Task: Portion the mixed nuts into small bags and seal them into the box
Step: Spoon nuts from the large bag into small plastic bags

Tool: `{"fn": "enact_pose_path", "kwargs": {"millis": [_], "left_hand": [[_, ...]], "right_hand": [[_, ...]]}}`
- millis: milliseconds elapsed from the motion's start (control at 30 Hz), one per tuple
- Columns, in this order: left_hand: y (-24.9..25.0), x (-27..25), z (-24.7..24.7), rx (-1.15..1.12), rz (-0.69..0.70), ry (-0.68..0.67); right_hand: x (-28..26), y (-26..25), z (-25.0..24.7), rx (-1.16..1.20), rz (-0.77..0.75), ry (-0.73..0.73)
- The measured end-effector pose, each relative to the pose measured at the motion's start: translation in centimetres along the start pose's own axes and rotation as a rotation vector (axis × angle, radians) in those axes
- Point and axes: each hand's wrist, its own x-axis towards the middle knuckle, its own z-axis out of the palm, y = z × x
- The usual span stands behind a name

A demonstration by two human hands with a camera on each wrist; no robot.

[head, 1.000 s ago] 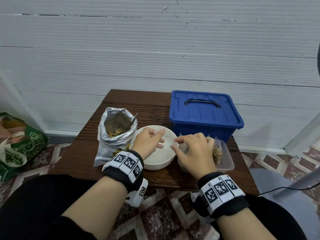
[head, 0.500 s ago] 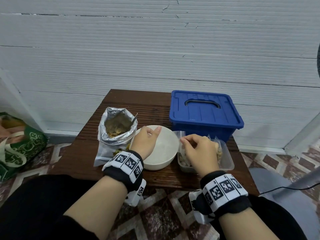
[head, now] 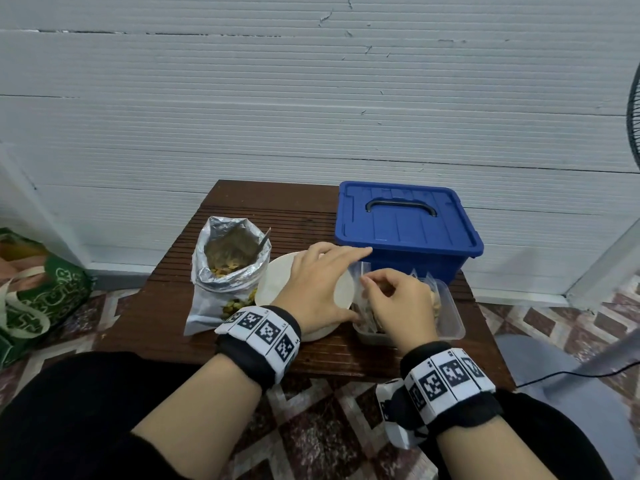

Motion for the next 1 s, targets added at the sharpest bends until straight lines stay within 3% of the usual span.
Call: {"fn": "enact_pose_path", "kwargs": {"millis": [133, 467, 700, 1000], "left_hand": [[-0.34, -0.05, 0.69, 0.034, 0.057, 0.15], [-0.52, -0.15, 0.98, -0.086, 0.044, 0.282], [-0.9, 0.07, 0.99, -0.162, 0.022, 0.321], [-0.54, -0.09, 0.21, -0.216, -0.043, 0.27]], "right_hand": [[0.01, -0.04, -0.37, 0.044, 0.001, -0.02], [0.12, 0.08, -0.62, 0.118, 0.01, -0.013], [-0.04, -0.04, -0.67, 0.161, -0.02, 0.033], [-0.35, -0.39, -0.91, 0.256, -0.123, 0.073]]}}
